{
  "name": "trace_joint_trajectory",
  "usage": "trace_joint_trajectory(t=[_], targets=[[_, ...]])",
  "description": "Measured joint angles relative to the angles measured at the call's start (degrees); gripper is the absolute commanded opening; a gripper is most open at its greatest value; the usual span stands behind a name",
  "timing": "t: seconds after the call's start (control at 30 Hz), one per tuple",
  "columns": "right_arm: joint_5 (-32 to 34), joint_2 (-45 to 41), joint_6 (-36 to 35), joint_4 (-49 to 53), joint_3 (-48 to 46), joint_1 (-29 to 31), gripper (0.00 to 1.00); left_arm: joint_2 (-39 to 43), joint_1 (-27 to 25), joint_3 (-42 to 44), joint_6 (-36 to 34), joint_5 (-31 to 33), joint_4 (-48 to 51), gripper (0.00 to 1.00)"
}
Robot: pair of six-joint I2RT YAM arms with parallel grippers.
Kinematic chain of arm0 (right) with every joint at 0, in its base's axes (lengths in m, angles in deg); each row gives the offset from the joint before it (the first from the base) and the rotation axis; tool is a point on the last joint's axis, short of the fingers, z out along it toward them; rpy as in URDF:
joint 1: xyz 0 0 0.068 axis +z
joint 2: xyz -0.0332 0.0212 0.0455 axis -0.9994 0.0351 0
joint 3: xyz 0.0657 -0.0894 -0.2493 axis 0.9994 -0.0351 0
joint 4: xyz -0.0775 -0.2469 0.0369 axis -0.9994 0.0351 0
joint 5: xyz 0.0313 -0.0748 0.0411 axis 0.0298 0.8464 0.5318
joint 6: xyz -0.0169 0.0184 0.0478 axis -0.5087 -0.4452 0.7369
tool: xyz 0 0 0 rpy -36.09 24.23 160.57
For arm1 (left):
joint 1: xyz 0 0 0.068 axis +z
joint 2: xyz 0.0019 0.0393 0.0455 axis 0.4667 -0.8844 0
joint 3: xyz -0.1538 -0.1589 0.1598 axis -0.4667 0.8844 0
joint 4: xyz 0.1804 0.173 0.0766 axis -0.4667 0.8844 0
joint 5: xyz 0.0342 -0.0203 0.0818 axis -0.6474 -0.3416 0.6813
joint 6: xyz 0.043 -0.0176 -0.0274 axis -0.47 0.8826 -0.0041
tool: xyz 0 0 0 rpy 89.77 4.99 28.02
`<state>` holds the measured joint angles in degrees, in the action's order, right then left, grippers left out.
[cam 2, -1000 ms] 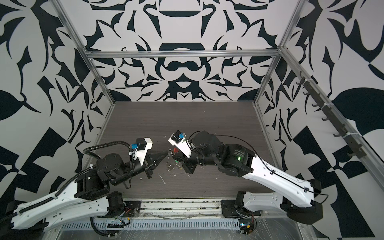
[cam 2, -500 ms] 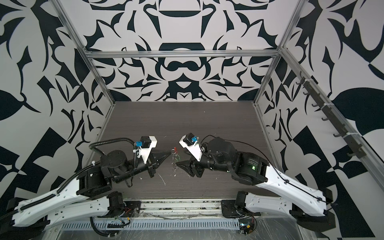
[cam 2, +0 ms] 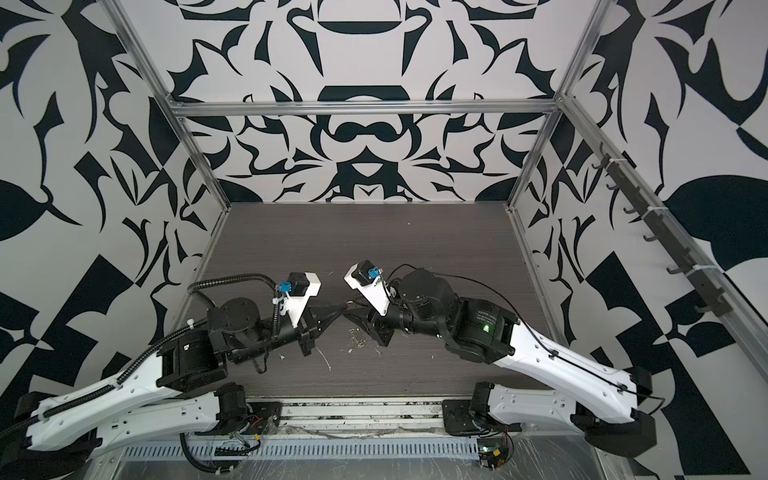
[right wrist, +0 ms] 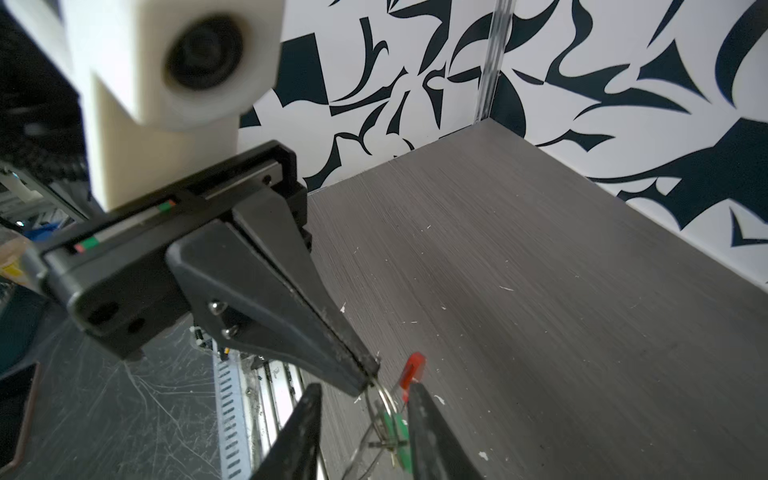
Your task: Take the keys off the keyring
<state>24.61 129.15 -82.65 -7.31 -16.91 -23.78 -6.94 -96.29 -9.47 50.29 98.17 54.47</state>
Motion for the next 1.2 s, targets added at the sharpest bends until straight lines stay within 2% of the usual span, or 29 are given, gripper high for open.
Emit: trace_joint_trajectory(t=[0.07,0.13,0.17,0.37,0.5,0.57,0.73,0.9,1.2], targets=[[-0.1,-0.2,-0.1,0.0,0.0,0.0,0.15,0.0,0.0,0.0,0.1,0.0,0.2,0.0],[-0.2,-0.5,-0.1,0.0,0.0,-0.1,0.02,0.0,0.0,0.0,0.1,-0.2,0.3,0.0],[-0.3,-0.7,-0.2,0.0,0.0,-0.1,0.0,0.0,0.0,-0.1,0.1,-0.3,0.2,0.0],[-0.9,-1.8,0.6,-2.1,-1.5,-0.3,0.0,-0.1,0.0,-0.5,1.0,-0.7,0.0,0.0],[-0.9,-3.8,1.2,-7.7,-5.8,-0.5,0.0,0.8,0.0,-0.2,1.7,0.0,-0.3,0.25],[-1.0,-5.2,1.5,-10.6,-8.7,-0.5,0.0,2.7,0.0,1.1,2.1,0.9,-2.0,0.3],[-1.7,-8.6,2.7,-18.4,-15.3,-0.9,0.0,7.7,0.0,3.9,2.4,2.6,-5.5,0.28],[-3.8,-10.2,3.9,-25.9,-18.2,-1.4,0.0,7.4,0.0,5.9,1.4,3.4,-8.9,0.29],[-5.9,-12.6,5.7,-36.3,-21.9,-1.6,0.0,7.4,0.0,9.6,0.2,-1.2,-13.3,0.34]])
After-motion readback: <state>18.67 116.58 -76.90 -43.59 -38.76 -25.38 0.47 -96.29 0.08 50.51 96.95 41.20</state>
